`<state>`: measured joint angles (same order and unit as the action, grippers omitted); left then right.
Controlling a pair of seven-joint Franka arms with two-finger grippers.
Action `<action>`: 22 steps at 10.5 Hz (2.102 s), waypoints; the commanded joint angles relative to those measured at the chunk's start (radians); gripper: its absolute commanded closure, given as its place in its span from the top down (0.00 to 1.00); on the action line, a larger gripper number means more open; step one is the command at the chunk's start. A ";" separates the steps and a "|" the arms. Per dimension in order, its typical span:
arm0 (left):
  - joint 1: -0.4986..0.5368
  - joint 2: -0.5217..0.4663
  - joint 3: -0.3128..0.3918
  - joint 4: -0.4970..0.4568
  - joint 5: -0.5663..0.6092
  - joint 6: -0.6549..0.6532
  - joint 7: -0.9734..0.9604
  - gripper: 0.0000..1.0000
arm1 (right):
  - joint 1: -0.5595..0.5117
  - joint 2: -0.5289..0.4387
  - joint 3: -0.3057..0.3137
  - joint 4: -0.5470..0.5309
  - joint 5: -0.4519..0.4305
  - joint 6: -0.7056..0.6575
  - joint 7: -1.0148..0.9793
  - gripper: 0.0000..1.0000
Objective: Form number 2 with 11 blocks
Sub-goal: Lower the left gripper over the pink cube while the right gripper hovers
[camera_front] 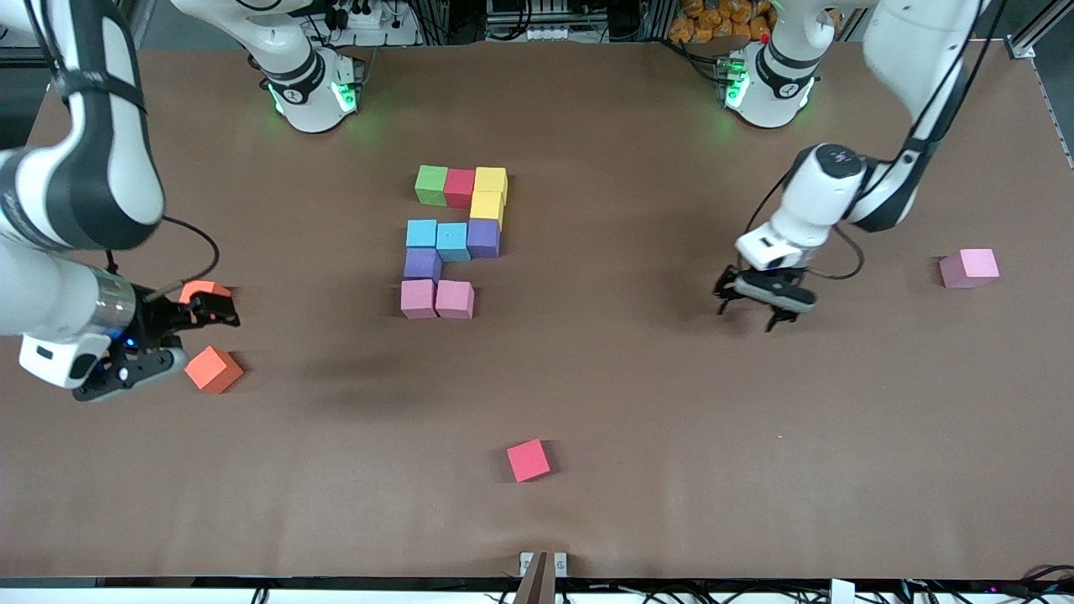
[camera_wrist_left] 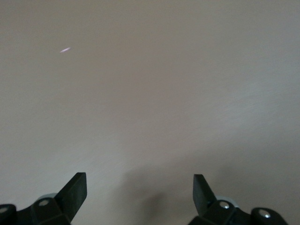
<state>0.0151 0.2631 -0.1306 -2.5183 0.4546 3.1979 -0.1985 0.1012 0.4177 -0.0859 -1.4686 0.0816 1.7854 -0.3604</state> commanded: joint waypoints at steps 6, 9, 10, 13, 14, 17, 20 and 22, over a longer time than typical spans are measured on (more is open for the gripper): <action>0.014 -0.131 -0.015 0.141 -0.181 -0.527 0.055 1.00 | -0.067 0.088 -0.002 -0.153 -0.042 0.233 -0.236 1.00; 0.046 -0.133 0.000 0.271 -0.453 -0.812 0.316 1.00 | -0.069 0.095 -0.002 -0.183 -0.104 0.285 -0.239 1.00; 0.069 -0.136 0.020 0.280 -0.458 -0.848 0.368 1.00 | -0.067 0.095 -0.002 -0.209 -0.115 0.322 -0.244 1.00; 0.078 -0.125 0.171 0.280 -0.459 -0.935 0.470 1.00 | -0.066 0.095 -0.002 -0.245 -0.115 0.364 -0.264 1.00; 0.086 -0.130 0.253 0.282 -0.459 -0.976 0.473 1.00 | -0.063 0.095 -0.002 -0.249 -0.115 0.364 -0.264 1.00; 0.078 -0.108 0.432 0.286 -0.449 -0.998 0.554 1.00 | -0.057 0.095 0.000 -0.251 -0.115 0.364 -0.264 1.00; 0.086 -0.084 0.581 0.288 -0.447 -0.971 0.606 1.00 | -0.054 0.096 0.002 -0.251 -0.109 0.370 -0.264 1.00; 0.088 -0.027 0.629 0.286 -0.448 -0.867 0.692 1.00 | -0.043 0.105 0.002 -0.250 -0.102 0.388 -0.264 1.00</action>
<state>0.1082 0.1848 0.4755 -2.2400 0.0207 2.2714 0.4340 0.0528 0.5251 -0.0872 -1.7073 -0.0205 2.1540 -0.6164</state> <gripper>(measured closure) 0.000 0.000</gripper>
